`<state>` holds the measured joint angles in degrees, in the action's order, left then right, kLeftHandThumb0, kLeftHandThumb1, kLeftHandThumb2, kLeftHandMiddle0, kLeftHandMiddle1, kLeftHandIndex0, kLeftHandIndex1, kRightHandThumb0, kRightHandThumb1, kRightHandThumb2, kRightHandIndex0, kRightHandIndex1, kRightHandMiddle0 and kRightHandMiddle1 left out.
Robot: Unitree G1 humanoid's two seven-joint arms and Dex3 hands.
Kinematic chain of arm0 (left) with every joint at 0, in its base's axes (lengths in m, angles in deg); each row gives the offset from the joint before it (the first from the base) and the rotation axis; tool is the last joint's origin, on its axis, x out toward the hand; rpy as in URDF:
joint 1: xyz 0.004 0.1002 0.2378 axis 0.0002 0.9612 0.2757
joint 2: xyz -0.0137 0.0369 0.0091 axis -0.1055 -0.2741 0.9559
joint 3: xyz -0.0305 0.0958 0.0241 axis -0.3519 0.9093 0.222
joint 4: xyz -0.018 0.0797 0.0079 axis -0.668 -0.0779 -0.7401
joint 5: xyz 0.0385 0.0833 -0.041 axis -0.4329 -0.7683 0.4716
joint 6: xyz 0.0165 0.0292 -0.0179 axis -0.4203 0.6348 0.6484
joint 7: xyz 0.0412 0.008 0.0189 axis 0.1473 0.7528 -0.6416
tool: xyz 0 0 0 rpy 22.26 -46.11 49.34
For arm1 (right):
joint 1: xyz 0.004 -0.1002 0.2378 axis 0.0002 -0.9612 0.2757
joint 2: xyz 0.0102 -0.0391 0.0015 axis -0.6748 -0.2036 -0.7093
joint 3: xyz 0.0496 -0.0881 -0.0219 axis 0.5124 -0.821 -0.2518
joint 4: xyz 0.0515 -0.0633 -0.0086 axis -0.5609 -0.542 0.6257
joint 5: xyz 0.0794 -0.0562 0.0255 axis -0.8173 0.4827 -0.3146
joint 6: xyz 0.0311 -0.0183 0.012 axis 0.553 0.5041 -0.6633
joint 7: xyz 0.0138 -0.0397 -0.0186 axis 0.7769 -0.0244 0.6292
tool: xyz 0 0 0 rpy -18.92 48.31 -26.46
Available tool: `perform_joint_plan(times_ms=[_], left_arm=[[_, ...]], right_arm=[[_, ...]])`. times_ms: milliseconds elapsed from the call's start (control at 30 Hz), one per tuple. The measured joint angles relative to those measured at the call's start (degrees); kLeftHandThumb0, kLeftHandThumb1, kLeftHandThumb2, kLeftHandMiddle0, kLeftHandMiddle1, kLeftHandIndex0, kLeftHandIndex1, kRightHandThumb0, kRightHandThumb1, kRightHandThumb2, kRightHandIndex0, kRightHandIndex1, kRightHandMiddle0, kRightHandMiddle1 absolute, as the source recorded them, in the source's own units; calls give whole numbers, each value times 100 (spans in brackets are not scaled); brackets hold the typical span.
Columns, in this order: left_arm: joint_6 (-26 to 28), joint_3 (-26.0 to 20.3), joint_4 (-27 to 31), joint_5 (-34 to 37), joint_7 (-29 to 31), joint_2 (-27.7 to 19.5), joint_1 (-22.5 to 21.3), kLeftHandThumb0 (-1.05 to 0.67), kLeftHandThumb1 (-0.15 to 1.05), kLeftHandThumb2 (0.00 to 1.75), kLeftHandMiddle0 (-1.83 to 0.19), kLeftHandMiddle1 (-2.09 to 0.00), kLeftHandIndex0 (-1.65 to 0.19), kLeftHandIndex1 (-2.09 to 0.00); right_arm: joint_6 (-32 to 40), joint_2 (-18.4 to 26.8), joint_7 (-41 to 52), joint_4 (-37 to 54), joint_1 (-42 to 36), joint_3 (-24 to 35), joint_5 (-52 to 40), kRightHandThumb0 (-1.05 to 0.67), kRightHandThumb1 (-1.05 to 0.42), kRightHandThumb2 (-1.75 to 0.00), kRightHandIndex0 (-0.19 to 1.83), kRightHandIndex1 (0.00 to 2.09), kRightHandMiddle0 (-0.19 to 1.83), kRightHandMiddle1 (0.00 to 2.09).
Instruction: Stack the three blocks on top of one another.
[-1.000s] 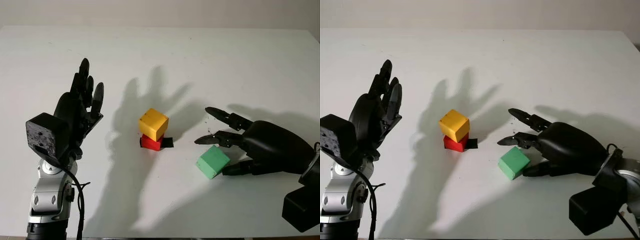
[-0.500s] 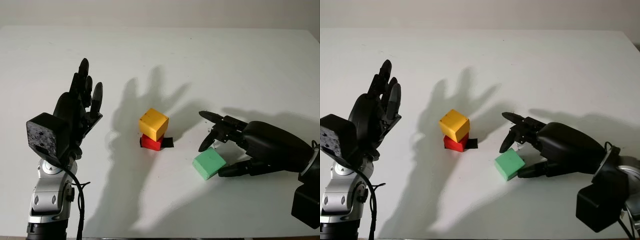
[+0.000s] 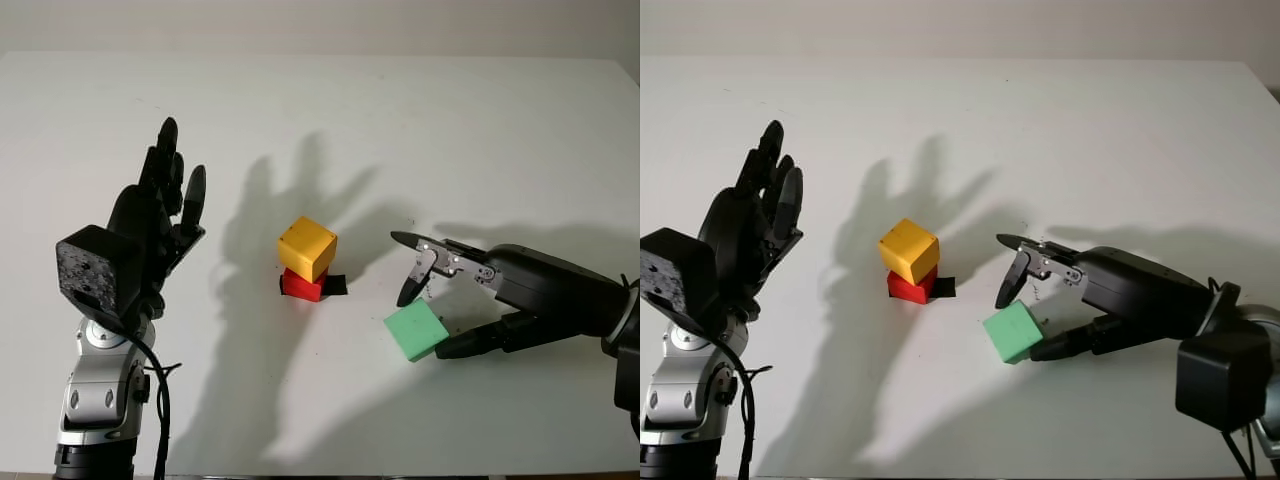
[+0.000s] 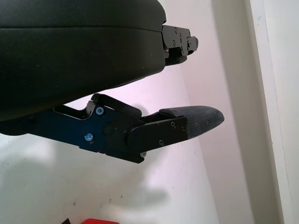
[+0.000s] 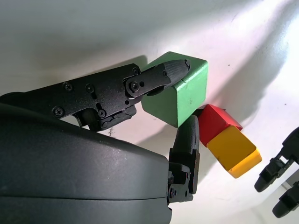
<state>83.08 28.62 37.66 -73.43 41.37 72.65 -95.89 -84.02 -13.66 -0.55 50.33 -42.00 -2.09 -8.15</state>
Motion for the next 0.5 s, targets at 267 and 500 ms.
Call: perform_joint_plan(times_ms=[267,500], left_arm=[[-39,0,-2,-4,12,-1,0,-65,105,58,6,-5,5,-6],[-40,-7,-2,31,32,-1,1,-64,105,59,6,-5,6,-6]], right_arm=[[401,-86,11,201,144,370,-430,-38,-104,-6,9,7,-4,156],[619,-182,-36,268,558,731,-783,-37,-105,-6,15,7,4,139]])
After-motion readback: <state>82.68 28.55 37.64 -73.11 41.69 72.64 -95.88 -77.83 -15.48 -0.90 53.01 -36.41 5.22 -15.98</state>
